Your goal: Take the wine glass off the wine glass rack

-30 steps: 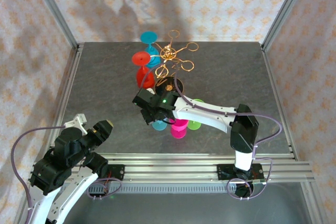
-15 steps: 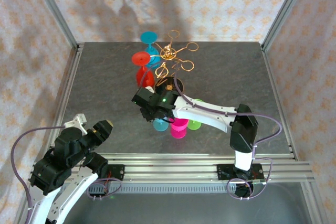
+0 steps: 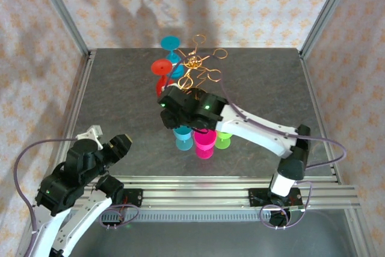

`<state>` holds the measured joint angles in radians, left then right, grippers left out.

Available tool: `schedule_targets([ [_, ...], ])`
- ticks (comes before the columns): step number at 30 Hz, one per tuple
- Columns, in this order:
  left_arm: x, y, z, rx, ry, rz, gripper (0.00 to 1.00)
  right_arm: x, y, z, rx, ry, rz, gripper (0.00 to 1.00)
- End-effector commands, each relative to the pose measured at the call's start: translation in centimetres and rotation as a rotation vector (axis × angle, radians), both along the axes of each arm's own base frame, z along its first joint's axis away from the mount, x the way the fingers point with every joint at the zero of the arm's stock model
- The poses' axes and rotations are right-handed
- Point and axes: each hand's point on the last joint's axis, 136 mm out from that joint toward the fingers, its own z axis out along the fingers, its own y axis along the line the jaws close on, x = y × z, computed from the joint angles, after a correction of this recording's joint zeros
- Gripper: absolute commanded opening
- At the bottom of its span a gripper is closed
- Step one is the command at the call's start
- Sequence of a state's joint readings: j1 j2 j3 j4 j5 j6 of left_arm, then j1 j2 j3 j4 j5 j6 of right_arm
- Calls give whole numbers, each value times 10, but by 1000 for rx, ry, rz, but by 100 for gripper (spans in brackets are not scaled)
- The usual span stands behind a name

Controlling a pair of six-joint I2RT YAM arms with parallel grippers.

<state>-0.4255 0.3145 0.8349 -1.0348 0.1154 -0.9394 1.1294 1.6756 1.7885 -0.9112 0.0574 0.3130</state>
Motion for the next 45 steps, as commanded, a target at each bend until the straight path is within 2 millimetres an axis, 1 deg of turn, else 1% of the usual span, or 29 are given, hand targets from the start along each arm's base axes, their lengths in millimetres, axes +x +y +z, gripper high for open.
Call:
schedule_targets([
  [1,18,-7,31,14,-89,-26,66,-8,-17,50,100,-35,-3,44],
  [6,43,-24,58,19,-121,-71,66,-13,-27,82,177,-18,12,44],
  [9,59,-33,76,19,-144,-82,66,-9,-32,96,237,13,14,44],
  [13,81,-39,104,44,-184,-85,66,11,-41,121,358,35,-3,46],
  [15,94,-48,121,38,-204,-103,66,24,-45,133,412,47,-14,46],
  [18,111,-57,138,27,-220,-121,66,45,-50,144,470,65,-22,47],
  [23,139,-65,151,-38,-215,-138,66,74,-48,146,516,110,-19,47],
  [27,162,-64,156,-115,-214,-139,65,92,-43,144,525,130,-7,48],
  [30,173,-63,159,-144,-217,-144,66,101,-37,143,510,125,10,49],
  [33,184,-58,158,-164,-213,-131,66,108,-30,136,499,148,27,49],
  [35,192,-59,158,-194,-216,-135,65,114,-25,131,487,157,33,49],
  [39,200,-62,156,-201,-214,-152,65,124,-21,124,472,148,29,50],
  [45,203,-62,146,-179,-190,-163,65,134,-14,112,457,157,27,50],
])
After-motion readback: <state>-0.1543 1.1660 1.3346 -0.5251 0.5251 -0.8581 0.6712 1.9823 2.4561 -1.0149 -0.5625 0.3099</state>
